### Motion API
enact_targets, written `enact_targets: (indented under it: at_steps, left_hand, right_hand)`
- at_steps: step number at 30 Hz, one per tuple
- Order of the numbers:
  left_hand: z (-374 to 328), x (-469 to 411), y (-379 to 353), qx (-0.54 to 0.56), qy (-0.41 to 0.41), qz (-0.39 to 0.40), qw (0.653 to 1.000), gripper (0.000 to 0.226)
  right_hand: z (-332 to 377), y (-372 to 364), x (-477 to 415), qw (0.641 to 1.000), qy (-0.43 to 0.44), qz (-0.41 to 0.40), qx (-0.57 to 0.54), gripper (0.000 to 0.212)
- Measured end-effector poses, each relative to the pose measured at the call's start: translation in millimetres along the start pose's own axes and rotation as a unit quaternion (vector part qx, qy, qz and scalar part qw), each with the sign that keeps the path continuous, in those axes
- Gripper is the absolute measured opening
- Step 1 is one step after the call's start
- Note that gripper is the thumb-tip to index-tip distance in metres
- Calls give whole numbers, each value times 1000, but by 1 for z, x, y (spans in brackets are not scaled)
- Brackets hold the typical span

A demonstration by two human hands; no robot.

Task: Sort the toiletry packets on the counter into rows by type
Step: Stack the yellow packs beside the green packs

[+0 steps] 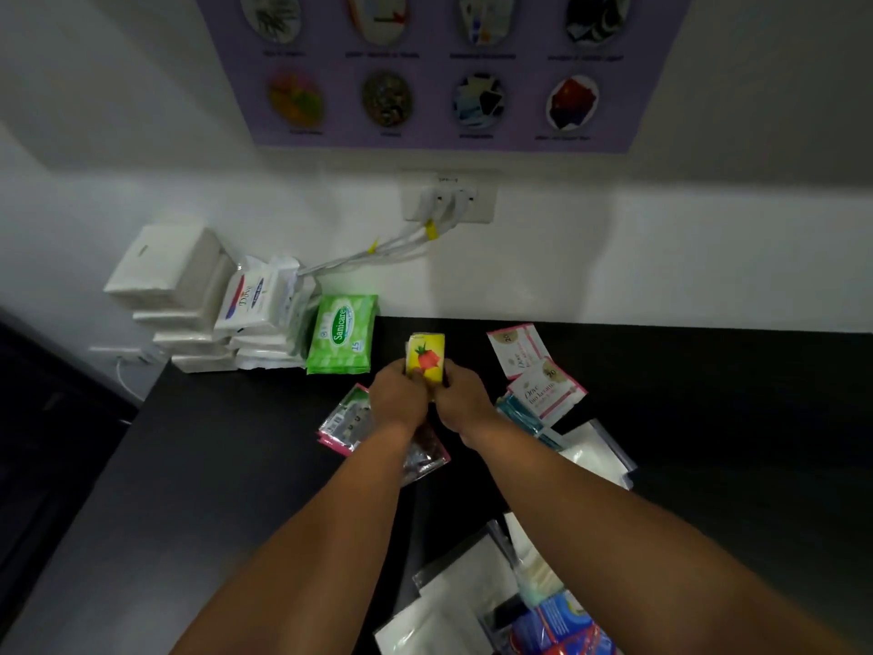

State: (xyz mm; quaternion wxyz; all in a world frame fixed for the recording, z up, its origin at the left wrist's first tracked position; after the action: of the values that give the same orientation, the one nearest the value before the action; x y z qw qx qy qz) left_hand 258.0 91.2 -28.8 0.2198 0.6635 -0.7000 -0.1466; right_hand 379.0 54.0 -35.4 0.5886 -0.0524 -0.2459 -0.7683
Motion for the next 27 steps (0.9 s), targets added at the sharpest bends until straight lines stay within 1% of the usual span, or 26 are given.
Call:
enact_targets:
  at_steps: [4, 6, 7, 10, 12, 14, 16, 17, 18, 20, 22, 25, 27]
  left_hand:
    - [3, -3, 2, 20, -4, 0, 1000, 21]
    - [7, -4, 5, 38, -8, -2, 999, 24]
    - [9, -3, 6, 44, -11, 0, 999, 26]
    - [16, 0, 6, 42, -20, 15, 999, 25]
    - [19, 3, 3, 58, -16, 37, 997, 21]
    - [18, 6, 1, 83, -9, 52, 995, 21]
    - [16, 5, 2, 95, -8, 54, 994, 21]
    - [16, 4, 3, 98, -8, 56, 994, 21]
    - [15, 3, 3, 97, -9, 61, 993, 20]
    - [13, -1, 5, 84, -20, 68, 994, 16]
    - [11, -2, 10, 65, -35, 68, 995, 13]
    - [14, 2, 24, 45, -49, 41, 997, 9]
    - [21, 7, 35, 36, -52, 18, 998, 12]
  right_hand:
    - [1, -2, -5, 1000, 17, 2, 17, 21]
    - [2, -1, -4, 998, 35, 8, 48, 26]
    - [2, -1, -3, 997, 48, 12, 66, 31]
    - [-2, -1, 2, 989, 74, 16, 124, 57]
    - [-7, -4, 3, 988, 63, 19, 142, 63]
    - [-11, -9, 2, 991, 45, 24, 120, 56]
    - [-13, -10, -2, 998, 26, 7, 65, 35]
    - [-11, -8, -4, 997, 35, -18, 73, 30]
    - [-8, -8, -7, 995, 47, -32, 85, 31]
    - [-5, -8, -12, 993, 63, -42, 92, 40]
    - [3, -11, -18, 979, 107, -60, 162, 51]
    - [10, -16, -28, 965, 132, -84, 213, 65]
    - [18, -21, -33, 956, 151, -93, 233, 69]
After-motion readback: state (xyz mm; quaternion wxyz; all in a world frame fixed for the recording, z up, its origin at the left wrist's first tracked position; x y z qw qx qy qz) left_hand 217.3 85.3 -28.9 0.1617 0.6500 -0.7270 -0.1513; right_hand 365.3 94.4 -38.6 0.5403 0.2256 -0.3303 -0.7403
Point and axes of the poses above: each hand's wrist, its own x-axis away from the middle knuckle, its own y-axis out of the back of the hand, z = x × y, the point moved 10 cm from there along -x, towards the middle knuckle, and after that the axes turned 6 degrees about -y, right-handed, at the moved point
